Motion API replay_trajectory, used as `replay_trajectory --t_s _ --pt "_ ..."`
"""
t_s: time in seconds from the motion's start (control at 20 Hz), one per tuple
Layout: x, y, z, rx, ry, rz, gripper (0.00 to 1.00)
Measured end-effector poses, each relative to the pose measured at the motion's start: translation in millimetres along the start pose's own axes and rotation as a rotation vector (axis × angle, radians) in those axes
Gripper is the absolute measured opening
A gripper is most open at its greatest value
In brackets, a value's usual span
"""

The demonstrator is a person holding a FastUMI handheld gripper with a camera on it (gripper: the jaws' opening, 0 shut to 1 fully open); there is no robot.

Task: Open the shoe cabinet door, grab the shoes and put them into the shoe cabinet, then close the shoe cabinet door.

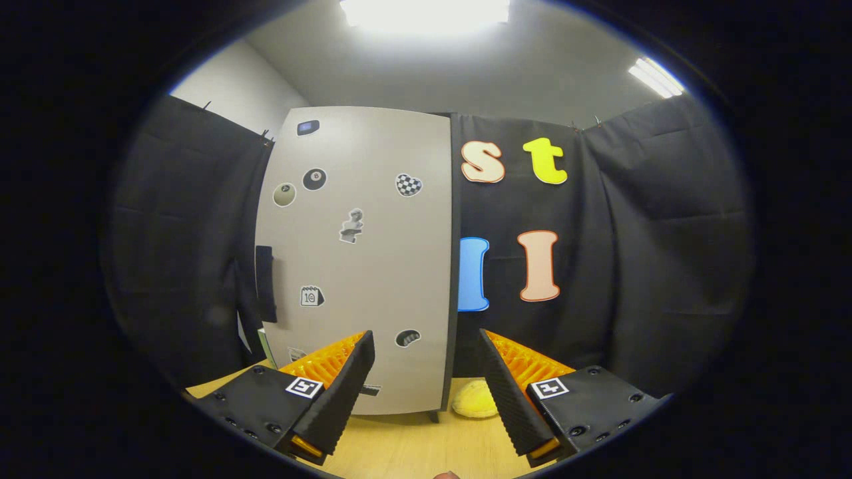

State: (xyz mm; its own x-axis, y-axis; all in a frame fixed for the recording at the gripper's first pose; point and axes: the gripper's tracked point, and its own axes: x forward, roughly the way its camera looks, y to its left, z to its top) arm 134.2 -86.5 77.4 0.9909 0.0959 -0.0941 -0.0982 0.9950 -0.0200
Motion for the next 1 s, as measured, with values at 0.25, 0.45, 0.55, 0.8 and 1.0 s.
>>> replay_trajectory --t_s 0.25,0.45,0.55,0.8,1.0 --pt "-7 -23 -6 0.0 0.008 -0.047 0.97" --pt "-6 -19 -1 -0.022 -0.009 -0.048 0.97" --pt "-2 -16 0 -0.017 -0.017 -0.04 0.97" --pt "0 -12 -6 -0.004 -0.003 -0.028 0.97" --pt "1 -12 -4 0.0 -0.007 -0.03 0.97"
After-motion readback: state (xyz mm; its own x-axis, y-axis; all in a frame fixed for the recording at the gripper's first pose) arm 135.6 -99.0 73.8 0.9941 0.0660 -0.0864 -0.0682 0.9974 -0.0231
